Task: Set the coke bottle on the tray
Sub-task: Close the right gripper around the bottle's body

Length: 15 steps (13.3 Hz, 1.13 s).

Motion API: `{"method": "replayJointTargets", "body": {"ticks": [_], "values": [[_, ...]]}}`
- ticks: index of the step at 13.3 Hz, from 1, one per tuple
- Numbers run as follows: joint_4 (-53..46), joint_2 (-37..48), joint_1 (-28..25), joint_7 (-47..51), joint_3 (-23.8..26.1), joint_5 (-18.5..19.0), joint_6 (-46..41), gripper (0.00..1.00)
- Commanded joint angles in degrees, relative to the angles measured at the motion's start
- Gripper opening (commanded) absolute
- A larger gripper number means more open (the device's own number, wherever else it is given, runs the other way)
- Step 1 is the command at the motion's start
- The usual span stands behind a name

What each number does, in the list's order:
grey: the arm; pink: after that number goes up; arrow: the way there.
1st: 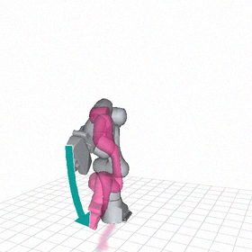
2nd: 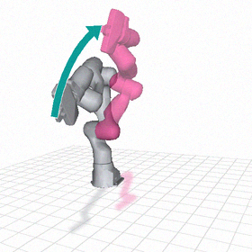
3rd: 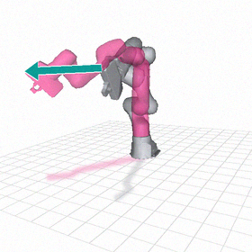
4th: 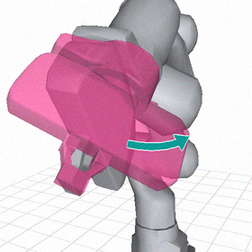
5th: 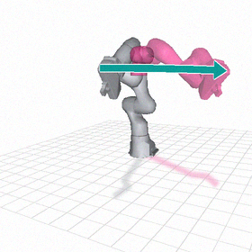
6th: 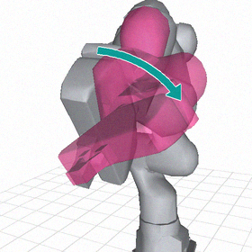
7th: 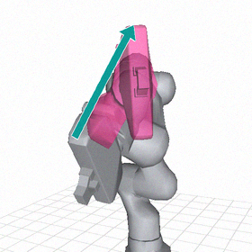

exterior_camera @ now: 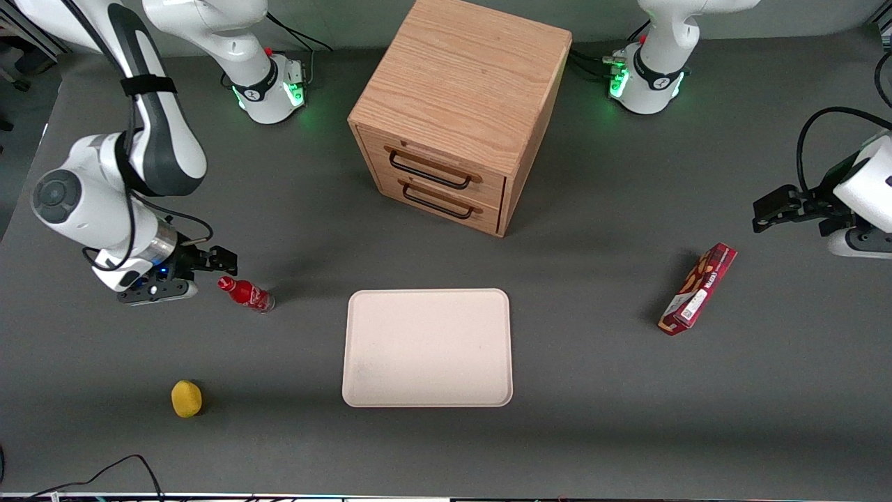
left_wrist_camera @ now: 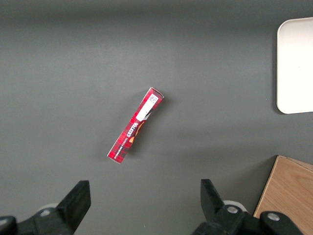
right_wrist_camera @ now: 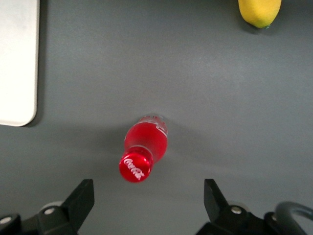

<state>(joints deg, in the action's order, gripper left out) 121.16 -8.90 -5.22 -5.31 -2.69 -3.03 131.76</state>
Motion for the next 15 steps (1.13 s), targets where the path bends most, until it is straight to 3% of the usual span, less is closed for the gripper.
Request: {"method": "replayJointTargets", "body": {"ticks": [1, 5, 9, 10, 13, 14, 15], "values": [[2.8, -0.2, -0.2, -1.7, 0.2, -0.5, 4.6, 0.90], [1.0, -1.6, -0.7, -1.5, 0.3, -0.4, 5.5, 0.62], [-2.4, -4.0, -1.5, -0.9, 0.3, -0.4, 5.3, 0.61], [-2.5, -4.2, -1.5, -0.9, 0.3, -0.4, 5.3, 0.55], [-2.5, -4.3, -1.5, -0.8, 0.3, -0.4, 5.3, 0.27], [-2.4, -4.2, -1.5, -0.8, 0.3, -0.4, 5.3, 0.09], [-2.4, -3.9, -1.5, -0.8, 0.3, -0.4, 5.2, 0.00]]}}
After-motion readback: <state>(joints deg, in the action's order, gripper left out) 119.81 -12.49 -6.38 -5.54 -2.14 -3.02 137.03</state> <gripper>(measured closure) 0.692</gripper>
